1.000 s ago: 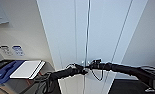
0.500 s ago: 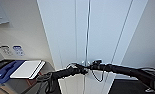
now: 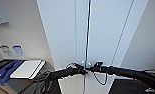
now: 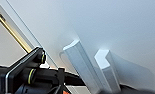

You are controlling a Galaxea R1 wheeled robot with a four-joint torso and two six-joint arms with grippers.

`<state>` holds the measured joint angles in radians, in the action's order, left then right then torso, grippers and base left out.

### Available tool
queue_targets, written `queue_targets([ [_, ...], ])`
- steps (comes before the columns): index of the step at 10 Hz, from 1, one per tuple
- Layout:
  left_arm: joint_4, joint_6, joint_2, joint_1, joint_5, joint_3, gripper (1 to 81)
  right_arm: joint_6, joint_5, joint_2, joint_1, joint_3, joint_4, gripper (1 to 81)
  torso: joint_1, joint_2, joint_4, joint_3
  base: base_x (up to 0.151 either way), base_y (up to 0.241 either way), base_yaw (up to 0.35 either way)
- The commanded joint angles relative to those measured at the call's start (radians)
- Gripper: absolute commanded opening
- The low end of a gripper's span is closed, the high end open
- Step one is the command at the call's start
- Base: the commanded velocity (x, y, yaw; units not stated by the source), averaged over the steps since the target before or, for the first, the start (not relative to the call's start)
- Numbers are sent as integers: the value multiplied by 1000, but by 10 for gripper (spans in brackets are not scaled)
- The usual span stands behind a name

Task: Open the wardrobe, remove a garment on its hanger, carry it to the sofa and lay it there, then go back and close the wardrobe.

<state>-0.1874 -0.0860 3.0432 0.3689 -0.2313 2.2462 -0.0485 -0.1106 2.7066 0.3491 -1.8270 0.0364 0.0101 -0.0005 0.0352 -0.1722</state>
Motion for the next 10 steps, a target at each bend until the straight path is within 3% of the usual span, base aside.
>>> queue_targets([
  [1, 16, 8, -51, -133, 61, -325, 811, -5, -50, -5, -86, 166, 7, 811, 0, 0, 0, 0, 0, 0, 0],
  [10, -18, 18, -367, 46, 63, -752, 811, 9, -55, -150, 14, 373, -12, 811, 1, 1, 0, 0, 0, 0, 0],
])
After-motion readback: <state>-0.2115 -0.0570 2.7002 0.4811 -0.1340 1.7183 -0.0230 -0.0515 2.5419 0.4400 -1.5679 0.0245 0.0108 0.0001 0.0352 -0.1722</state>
